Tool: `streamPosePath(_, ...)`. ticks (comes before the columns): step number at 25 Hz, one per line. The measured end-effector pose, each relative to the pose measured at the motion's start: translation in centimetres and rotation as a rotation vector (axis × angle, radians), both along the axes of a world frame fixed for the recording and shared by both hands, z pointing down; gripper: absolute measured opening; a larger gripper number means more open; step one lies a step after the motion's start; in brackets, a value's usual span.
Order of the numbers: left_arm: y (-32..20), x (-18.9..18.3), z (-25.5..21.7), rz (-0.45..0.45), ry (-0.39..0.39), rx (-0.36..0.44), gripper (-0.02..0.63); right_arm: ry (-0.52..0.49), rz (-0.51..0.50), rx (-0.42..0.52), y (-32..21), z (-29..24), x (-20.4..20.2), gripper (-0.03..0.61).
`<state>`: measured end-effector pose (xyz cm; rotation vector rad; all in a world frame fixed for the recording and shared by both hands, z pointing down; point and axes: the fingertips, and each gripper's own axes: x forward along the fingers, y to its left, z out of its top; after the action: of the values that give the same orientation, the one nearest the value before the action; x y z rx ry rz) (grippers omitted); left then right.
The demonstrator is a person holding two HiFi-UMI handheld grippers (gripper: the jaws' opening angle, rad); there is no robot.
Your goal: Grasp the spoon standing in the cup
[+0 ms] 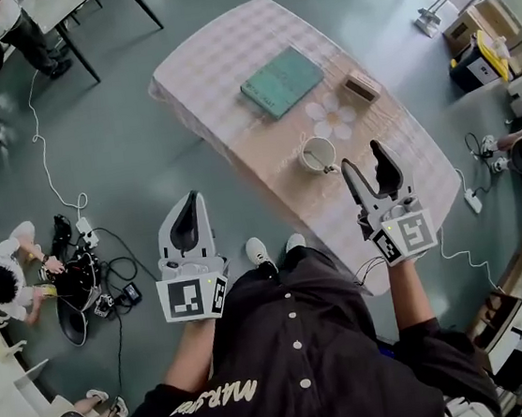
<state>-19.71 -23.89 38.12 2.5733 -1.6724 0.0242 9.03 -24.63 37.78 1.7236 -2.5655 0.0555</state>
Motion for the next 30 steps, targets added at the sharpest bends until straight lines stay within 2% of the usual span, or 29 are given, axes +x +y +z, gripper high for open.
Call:
streamPosePath(10, -1.0, 4.0, 2.7, 0.032, 0.005, -0.09, 0.009, 0.191, -0.139, -0.193, -1.2, 9.9, 1.8, 0.259)
streamPosePath(16, -0.6, 3.9, 4.7, -0.004, 0.003, -0.165, 0.009, 0.276, -0.204, -0.301, -1.7, 16.3, 1.3, 0.253)
streamPosePath(24, -0.3, 3.5, 5.8, -0.028, -0.023, -0.2, 0.009, 0.535, -0.333, -0.402, -1.5, 24.3, 1.5, 0.256)
streamPosePath(30, 0.1, 3.3, 6.6, -0.044, -0.032, -0.233, 0.009, 0.652, -0.441, -0.469, -1.1, 28.8, 1.6, 0.229)
